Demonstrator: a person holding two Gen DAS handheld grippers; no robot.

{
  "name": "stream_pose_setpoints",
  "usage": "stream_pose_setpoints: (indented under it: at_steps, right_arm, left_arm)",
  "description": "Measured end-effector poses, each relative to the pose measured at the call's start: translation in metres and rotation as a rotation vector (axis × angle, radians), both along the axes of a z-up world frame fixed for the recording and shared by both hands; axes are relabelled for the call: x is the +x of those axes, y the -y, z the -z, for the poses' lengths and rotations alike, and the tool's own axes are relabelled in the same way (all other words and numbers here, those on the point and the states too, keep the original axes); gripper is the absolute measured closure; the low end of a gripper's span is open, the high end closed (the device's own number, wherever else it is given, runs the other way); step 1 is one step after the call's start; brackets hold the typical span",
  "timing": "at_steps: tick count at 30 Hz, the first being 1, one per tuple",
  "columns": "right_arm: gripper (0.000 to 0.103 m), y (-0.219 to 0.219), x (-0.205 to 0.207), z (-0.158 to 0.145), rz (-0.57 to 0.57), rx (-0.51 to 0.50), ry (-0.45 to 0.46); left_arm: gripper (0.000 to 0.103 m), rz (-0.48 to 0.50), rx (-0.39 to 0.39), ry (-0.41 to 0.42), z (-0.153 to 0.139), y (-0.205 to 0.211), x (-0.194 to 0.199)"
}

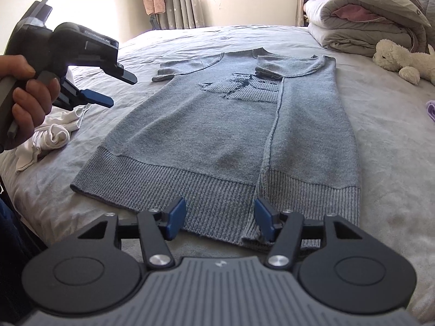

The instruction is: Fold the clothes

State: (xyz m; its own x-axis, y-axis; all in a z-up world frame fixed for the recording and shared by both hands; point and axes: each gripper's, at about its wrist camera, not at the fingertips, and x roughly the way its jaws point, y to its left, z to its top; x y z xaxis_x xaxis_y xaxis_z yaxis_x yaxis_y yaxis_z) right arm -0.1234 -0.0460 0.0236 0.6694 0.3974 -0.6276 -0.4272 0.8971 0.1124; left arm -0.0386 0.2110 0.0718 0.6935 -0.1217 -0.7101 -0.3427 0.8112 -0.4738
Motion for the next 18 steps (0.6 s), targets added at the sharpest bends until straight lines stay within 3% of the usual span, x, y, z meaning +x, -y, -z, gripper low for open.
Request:
stream_pose_setpoints:
  at_steps: [10, 18]
  right_arm:
    - [0.042, -0.031, 0.002, -0.002, -0.050, 0.030, 0.010]
    - [0.041, -0.064, 0.001, 0.001, -0.102, 0.031, 0.007]
  left_arm:
    - [0.041, -0.019, -0.002, 0.005, -0.004, -0.017, 0.012]
    - [0.039, -0.065, -0.055, -0.006, -0.003, -0.051, 0.037]
